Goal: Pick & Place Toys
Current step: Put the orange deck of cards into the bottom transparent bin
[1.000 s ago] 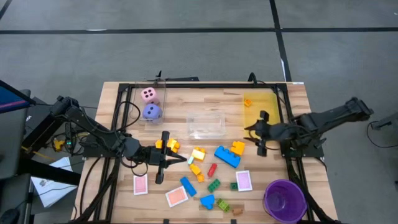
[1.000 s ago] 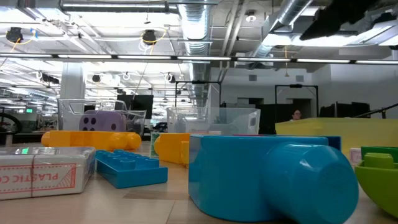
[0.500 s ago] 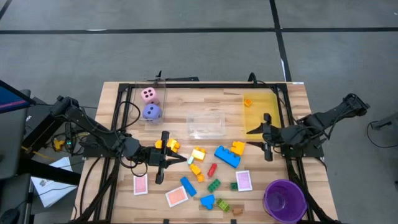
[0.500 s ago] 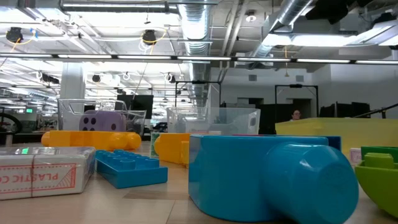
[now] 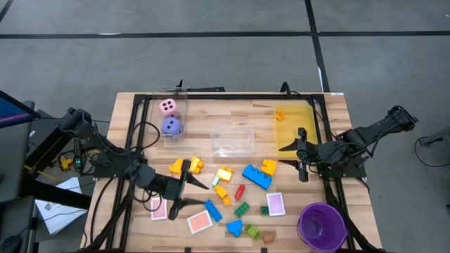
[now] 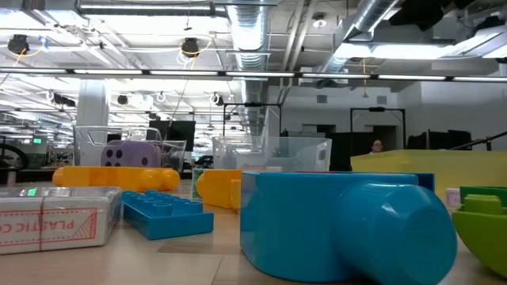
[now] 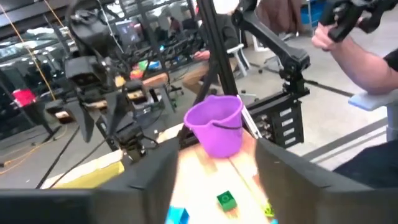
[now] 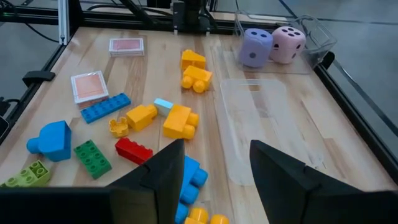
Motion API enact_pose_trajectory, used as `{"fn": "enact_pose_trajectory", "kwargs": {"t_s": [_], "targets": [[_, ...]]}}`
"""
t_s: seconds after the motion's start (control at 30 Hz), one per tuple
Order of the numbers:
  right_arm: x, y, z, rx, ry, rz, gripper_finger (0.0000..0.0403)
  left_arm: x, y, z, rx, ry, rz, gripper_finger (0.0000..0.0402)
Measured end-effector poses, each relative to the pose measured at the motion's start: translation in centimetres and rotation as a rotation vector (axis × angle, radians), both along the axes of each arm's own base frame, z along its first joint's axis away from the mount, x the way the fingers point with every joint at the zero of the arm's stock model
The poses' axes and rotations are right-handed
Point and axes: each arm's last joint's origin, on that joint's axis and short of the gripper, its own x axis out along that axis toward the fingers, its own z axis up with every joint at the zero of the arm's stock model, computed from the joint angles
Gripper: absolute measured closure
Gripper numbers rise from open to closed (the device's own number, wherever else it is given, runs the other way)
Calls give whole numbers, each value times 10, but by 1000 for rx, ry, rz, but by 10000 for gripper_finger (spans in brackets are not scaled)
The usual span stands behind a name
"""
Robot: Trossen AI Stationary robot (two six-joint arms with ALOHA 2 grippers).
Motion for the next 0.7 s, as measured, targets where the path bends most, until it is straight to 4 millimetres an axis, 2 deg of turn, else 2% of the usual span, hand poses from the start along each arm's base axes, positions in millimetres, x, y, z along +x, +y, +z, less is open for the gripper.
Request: {"fn": "enact_pose_trajectory", "kwargs": {"t_s": [0.13,0.27,0.4,0.53,0.7], "targets": [[-1,-1,1,1,-1,0,228,4,-16,-15,13,34,-11,104],[-4,-2,5,14,-20,-1,228,13,-38,-26,32,65,-43,52],[-7,-4,7,35,-36,-7,228,21,-62,-13,3,155,-34,13],[-8,-4,7,41,-36,-11,228,26,-81,-13,-30,337,15,7],[-8,-4,7,42,-36,-11,228,27,-88,-39,-115,560,122,9]]}}
